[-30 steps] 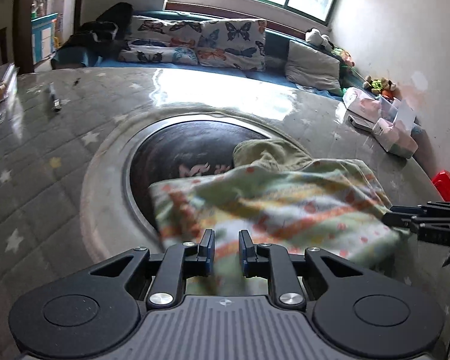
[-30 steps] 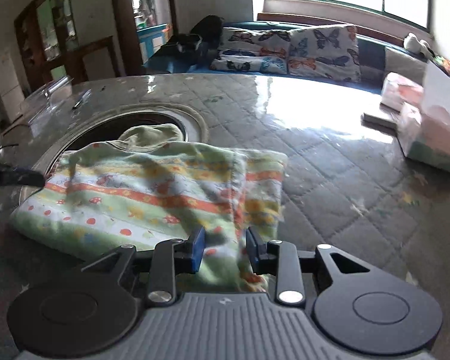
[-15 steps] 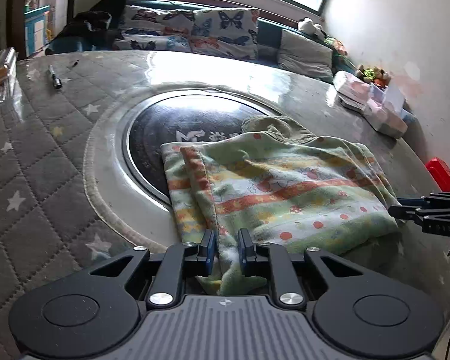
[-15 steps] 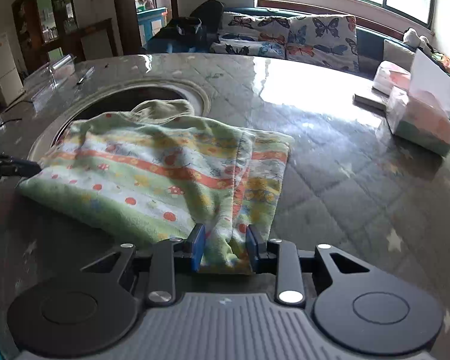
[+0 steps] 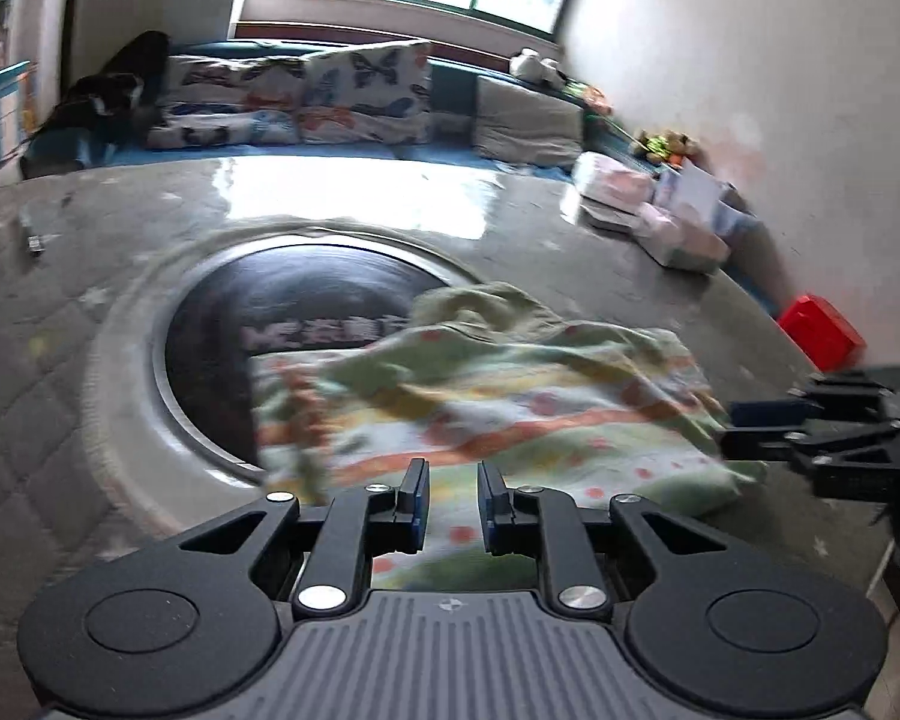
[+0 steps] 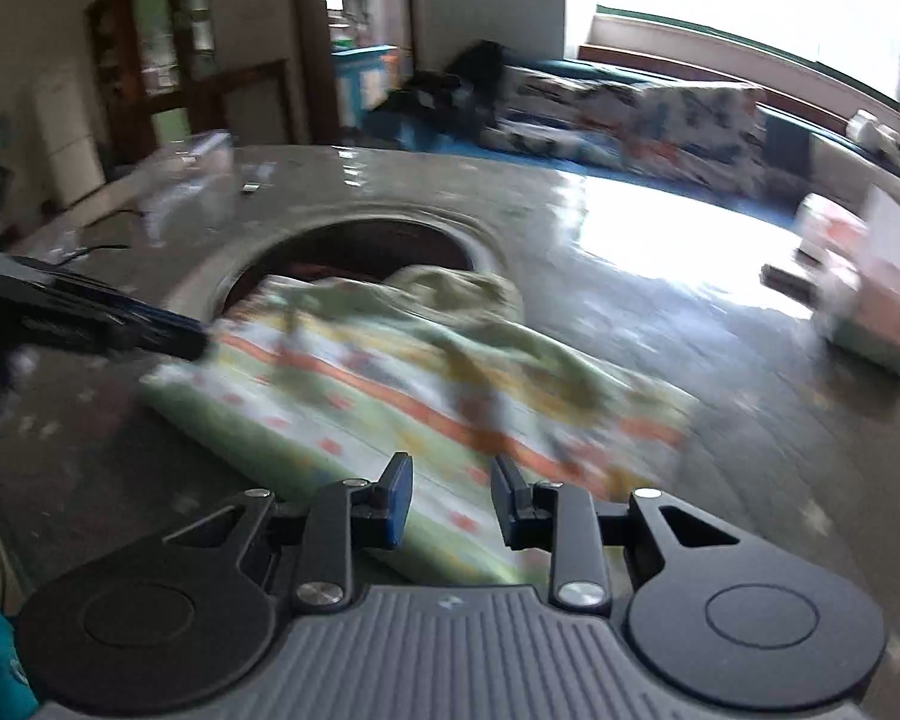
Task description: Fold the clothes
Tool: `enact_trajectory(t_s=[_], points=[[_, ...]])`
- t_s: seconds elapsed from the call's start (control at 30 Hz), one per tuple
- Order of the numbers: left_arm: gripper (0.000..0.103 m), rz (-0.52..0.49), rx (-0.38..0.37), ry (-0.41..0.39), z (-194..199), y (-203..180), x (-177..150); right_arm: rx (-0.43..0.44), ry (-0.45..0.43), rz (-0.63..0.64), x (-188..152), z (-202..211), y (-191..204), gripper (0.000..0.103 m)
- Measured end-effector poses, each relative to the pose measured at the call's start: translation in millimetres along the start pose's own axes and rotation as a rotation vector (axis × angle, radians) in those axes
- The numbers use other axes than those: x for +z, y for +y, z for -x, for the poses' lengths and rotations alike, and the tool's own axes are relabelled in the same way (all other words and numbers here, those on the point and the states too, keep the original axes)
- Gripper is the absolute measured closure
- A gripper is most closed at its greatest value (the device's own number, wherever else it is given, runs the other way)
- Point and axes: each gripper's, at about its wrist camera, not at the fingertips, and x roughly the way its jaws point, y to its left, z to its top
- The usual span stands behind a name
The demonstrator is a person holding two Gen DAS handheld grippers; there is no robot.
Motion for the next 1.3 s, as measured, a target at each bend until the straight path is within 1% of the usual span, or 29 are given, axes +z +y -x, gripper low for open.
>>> enact_trajectory(t_s=[0.17, 0.27, 0.33, 0.43, 0.57, 0.7, 0.93, 1.07, 1.17, 1.27, 1.3], points=[[0.084, -0.019, -0.016, 0.028, -11, -8, -7, 0.075, 0.013, 0.067, 7, -26, 28, 0.075], [0.084, -0.025, -0.019, 0.05, -17, -6, -15, 0.077, 0.049, 0.092, 0, -40, 37, 0.074], [0.084, -0.028, -0.022, 0.053, -18, -5, -18, 0.082, 0.057, 0.088, -3, -43, 38, 0.074], [0.083, -0.037, -0.022, 0.055, -17, -7, -14, 0.081, 0.053, 0.089, 2, -38, 36, 0.074], [0.083, -0.026, -0.026, 0.034, -17, -7, 0, 0.045, 0.027, 0.05, 10, -39, 16, 0.074], [0.082, -0.009, -0.017, 0.02, -25, -3, 15, -0.008, 0.018, -0.006, 18, -49, -9, 0.074], [0.082, 0.021, 0.008, 0.018, -53, 7, 44, -0.05, 0.01, -0.085, 31, -75, -41, 0.074], [0.083, 0.041, 0.028, 0.048, -76, 14, 51, -0.054, 0.022, -0.118, 29, -85, -52, 0.074], [0.083, 0.059, 0.043, 0.063, -87, 21, 50, -0.055, 0.017, -0.112, 31, -84, -50, 0.074], [0.083, 0.073, 0.046, 0.064, -92, 25, 49, -0.053, 0.029, -0.113, 30, -88, -52, 0.074], [0.083, 0.078, 0.047, 0.066, -92, 25, 50, -0.054, 0.029, -0.113, 30, -88, -52, 0.072]])
